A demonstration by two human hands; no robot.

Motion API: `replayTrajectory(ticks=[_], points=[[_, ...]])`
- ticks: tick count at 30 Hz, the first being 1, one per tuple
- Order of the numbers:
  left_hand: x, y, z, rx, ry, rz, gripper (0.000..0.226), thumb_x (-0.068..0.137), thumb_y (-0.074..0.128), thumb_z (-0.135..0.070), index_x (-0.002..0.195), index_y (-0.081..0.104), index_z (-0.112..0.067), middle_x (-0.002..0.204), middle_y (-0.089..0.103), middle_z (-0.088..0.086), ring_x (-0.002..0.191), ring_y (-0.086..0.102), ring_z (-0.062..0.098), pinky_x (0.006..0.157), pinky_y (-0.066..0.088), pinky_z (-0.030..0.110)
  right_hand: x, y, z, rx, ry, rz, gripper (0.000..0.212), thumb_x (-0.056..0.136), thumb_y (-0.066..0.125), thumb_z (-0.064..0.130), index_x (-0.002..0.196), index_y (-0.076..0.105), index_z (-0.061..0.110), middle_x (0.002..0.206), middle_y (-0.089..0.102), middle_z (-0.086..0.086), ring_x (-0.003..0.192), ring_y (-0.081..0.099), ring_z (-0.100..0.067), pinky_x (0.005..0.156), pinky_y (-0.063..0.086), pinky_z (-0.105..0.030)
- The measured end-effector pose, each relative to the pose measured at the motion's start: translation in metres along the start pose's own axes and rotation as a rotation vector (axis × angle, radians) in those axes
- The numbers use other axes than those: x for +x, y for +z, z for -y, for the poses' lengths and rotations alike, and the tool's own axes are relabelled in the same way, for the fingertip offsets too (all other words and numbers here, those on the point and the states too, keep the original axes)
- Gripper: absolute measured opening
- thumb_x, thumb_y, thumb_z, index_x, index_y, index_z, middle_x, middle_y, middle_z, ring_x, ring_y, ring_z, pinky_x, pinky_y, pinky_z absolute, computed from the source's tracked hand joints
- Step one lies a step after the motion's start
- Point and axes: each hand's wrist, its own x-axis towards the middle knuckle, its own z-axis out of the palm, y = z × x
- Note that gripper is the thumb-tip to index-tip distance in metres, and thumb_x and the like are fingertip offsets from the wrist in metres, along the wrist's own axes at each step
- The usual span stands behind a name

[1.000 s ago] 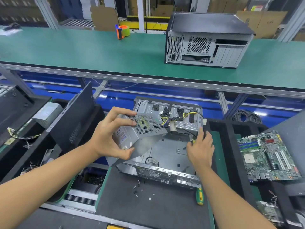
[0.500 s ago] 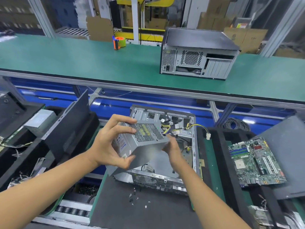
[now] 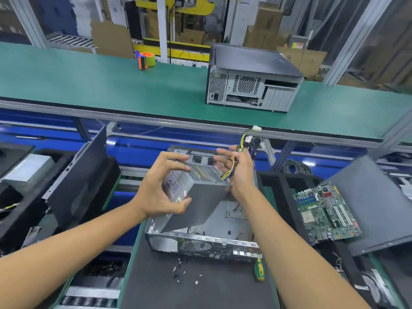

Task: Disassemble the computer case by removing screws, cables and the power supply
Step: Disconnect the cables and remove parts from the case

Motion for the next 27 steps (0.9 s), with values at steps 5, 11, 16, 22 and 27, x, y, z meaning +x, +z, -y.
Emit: replayTrajectory(ticks=[5,11,16,22,27], points=[[0.007,0.007,0.008,-0.002,-0.089,-0.043,0.061,0.066,0.086,-0.028,0.121,0.062,-0.021,0.135,0.055,0.002,0.128,0.055,0.027,0.106,0.045,0.048,0.004,-0.009,0.025,-0.111,-0.055,0.064,0.032,0.092,0.029,-0.002,0.106,0.056,0.005,0.082,0.075,-0.017,0.064,0.069,-0.027,0.063,0.056,-0.035],[0.018,0.03,0.0,-0.008,-0.289,-0.115,0.057,0.066,0.085,-0.037,0.118,0.062,-0.03,0.126,0.056,-0.008,0.122,0.057,0.013,0.102,0.049,0.037,0.003,-0.027,0.038,-0.343,-0.105,0.111,0.033,0.076,0.05,0.007,0.106,0.064,0.012,0.106,0.077,-0.011,0.105,0.072,-0.024,0.089,0.053,-0.039],[0.032,0.059,-0.009,0.009,-0.399,-0.137,0.052,0.064,0.08,-0.048,0.11,0.06,-0.039,0.115,0.053,-0.015,0.109,0.055,0.001,0.087,0.043,0.012,-0.002,-0.048,0.048,-0.245,-0.136,0.164,0.06,0.072,0.047,-0.003,0.123,0.067,0.021,0.114,0.074,-0.016,0.117,0.067,-0.03,0.098,0.051,-0.044],[0.06,0.109,-0.022,0.017,-0.537,-0.157,0.054,0.06,0.078,-0.06,0.107,0.056,-0.043,0.111,0.053,-0.015,0.101,0.054,-0.006,0.078,0.044,0.019,0.014,-0.09,0.08,-0.14,-0.157,0.16,0.065,0.069,0.045,-0.013,0.127,0.036,0.016,0.128,0.067,-0.022,0.123,0.063,-0.033,0.1,0.049,-0.046],[0.091,0.167,-0.038,0.005,-0.633,-0.164,0.057,0.057,0.075,-0.065,0.106,0.053,-0.047,0.111,0.05,-0.018,0.098,0.051,-0.012,0.076,0.045,0.02,0.038,-0.135,0.112,-0.271,-0.218,0.221,0.081,0.061,0.047,-0.01,0.137,0.048,0.018,0.12,0.072,-0.017,0.117,0.065,-0.028,0.077,0.056,-0.03]])
